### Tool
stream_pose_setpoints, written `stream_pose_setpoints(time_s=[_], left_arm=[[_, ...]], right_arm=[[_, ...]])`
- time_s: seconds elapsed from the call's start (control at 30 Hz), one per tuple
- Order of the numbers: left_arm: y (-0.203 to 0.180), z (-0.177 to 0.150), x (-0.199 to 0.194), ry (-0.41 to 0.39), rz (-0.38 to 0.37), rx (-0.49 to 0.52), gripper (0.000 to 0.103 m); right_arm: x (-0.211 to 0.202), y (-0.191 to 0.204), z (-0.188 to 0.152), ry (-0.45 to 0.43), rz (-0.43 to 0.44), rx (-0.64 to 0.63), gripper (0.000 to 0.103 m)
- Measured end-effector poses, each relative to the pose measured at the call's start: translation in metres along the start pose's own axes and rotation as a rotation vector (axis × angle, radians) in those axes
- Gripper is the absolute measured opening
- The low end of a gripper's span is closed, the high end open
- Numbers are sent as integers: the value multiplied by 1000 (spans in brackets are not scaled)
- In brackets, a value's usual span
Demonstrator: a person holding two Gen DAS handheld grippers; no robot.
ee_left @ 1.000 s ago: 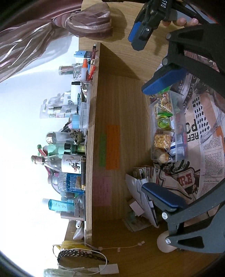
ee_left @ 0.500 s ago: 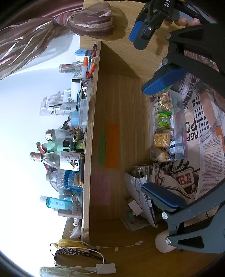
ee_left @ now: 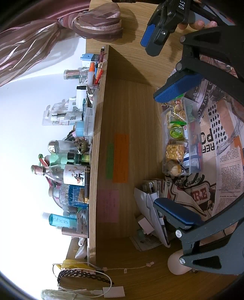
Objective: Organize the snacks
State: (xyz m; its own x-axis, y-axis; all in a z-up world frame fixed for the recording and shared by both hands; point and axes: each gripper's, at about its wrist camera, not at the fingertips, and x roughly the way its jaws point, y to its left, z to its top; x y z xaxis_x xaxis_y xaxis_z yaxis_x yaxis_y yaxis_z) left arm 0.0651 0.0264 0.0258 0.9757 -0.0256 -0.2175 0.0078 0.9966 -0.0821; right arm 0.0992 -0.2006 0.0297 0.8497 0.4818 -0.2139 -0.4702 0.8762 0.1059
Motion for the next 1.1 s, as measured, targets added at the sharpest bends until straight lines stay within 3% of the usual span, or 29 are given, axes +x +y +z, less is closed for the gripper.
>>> stream_pose_setpoints(time_s=[1.1], left_arm=[[1, -4, 5, 3, -13, -2, 103]], right_arm=[[2, -1, -4, 3, -3, 4, 103]])
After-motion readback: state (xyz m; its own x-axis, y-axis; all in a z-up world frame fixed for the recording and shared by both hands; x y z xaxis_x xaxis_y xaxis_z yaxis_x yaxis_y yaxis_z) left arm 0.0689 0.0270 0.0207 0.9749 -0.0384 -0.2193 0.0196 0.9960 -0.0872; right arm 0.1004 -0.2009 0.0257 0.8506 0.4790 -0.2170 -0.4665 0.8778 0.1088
